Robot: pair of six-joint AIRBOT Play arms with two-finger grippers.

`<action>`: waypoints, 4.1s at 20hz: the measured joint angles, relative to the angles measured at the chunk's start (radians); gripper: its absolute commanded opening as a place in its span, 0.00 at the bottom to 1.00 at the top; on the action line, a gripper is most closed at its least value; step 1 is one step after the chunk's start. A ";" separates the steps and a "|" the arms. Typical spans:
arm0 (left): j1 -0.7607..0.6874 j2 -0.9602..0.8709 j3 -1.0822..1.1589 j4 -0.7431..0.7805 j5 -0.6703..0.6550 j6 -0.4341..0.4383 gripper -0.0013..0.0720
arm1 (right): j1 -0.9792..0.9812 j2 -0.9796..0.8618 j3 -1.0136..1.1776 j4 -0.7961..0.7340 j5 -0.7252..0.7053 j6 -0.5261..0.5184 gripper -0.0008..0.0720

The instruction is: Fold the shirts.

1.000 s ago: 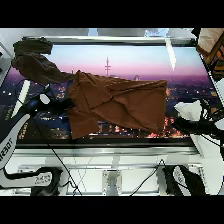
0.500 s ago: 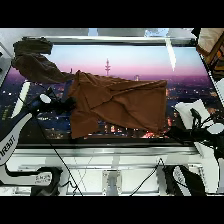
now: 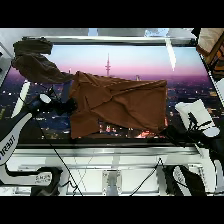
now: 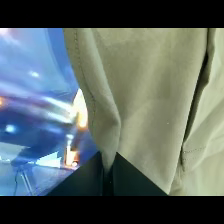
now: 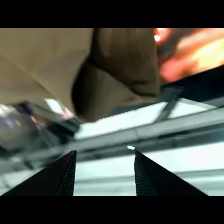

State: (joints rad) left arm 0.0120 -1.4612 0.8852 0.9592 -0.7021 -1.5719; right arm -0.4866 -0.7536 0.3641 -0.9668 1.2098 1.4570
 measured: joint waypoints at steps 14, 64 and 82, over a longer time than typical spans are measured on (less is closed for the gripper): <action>0.000 0.000 0.001 -0.003 -0.022 0.009 0.04 | 0.000 -0.037 -0.114 0.045 -0.275 0.051 0.59; 0.000 0.000 0.002 -0.003 -0.048 0.025 0.04 | 0.000 -0.138 -0.160 0.259 -0.460 -0.150 0.55; 0.000 0.180 0.074 -0.318 -0.112 0.372 0.04 | -0.002 -0.053 0.169 0.228 -0.270 -0.270 0.05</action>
State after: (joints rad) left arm 0.0120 -1.2812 0.9588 0.6411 -0.8143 -1.1999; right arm -0.4885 -0.8070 0.5331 -0.7391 0.9401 1.1866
